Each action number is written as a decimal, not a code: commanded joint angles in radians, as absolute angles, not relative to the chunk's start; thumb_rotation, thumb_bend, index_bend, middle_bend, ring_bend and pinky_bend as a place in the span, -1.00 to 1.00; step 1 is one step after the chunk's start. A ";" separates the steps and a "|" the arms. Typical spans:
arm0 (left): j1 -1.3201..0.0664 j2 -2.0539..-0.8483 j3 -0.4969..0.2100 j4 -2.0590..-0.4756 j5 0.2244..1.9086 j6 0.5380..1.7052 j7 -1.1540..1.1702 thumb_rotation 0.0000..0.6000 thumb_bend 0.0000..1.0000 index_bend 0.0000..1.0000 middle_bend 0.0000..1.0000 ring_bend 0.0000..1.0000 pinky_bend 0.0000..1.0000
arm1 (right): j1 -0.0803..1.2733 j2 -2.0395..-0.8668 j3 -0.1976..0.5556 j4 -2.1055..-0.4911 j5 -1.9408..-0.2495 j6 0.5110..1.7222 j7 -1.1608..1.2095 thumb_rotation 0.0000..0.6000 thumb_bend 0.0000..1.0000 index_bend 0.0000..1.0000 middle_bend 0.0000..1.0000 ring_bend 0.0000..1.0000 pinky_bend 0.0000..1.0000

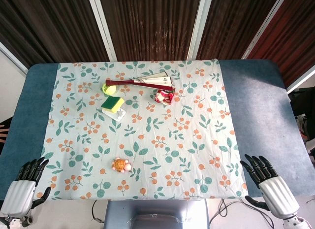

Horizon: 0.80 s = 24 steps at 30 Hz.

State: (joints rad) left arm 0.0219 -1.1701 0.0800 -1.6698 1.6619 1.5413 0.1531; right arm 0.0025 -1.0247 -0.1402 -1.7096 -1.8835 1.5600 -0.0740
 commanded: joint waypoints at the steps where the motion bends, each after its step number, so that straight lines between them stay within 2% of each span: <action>1: 0.020 -1.172 0.081 -1.670 1.662 1.536 0.156 1.00 -0.26 -1.00 -0.93 -1.00 -0.81 | 0.001 -1.023 -0.140 -1.710 -1.884 1.564 -0.072 1.00 -0.84 -1.00 -1.00 -1.00 -1.00; 6: 0.004 -1.191 0.084 -1.670 1.684 1.519 0.172 1.00 -0.26 -1.00 -0.96 -1.00 -0.81 | -0.005 -1.021 -0.142 -1.708 -1.891 1.577 -0.069 1.00 -0.84 -1.00 -1.00 -1.00 -1.00; 8: -0.017 -1.226 0.080 -1.645 1.727 1.513 0.191 1.00 -0.26 -1.00 -1.00 -0.96 -0.74 | -0.007 -1.022 -0.142 -1.707 -1.891 1.579 -0.069 1.00 -0.84 -1.00 -1.00 -1.00 -1.00; 9: -0.028 -1.242 0.076 -1.636 1.740 1.504 0.200 1.00 -0.26 -1.00 -1.00 -0.82 -0.60 | -0.007 -1.022 -0.142 -1.707 -1.890 1.579 -0.069 1.00 -0.84 -1.00 -1.00 -1.00 -1.00; 13: -0.101 -1.324 0.060 -1.607 1.774 1.412 0.245 1.00 -0.25 -0.99 -1.00 0.09 0.26 | -0.006 -1.023 -0.138 -1.709 -1.883 1.576 -0.070 1.00 -0.84 -1.00 -1.00 -1.00 -1.00; 15: -0.130 -1.358 0.044 -1.597 1.766 1.369 0.284 1.00 -0.24 -0.94 -0.97 0.40 0.60 | -0.005 -1.022 -0.137 -1.709 -1.881 1.575 -0.069 1.00 -0.84 -1.00 -1.00 -1.00 -1.00; 18: -0.174 -1.415 0.016 -1.589 1.734 1.300 0.335 1.00 -0.24 -0.88 -0.91 0.62 0.80 | -0.007 -1.018 -0.137 -1.709 -1.883 1.582 -0.063 1.00 -0.84 -1.00 -1.00 -1.00 -1.00; 24: -0.245 -1.509 -0.023 -1.575 1.665 1.195 0.399 1.00 -0.24 -0.83 -0.78 0.82 0.96 | -0.019 -1.002 -0.130 -1.701 -1.883 1.628 -0.021 1.00 -0.84 -1.00 -1.00 -1.00 -1.00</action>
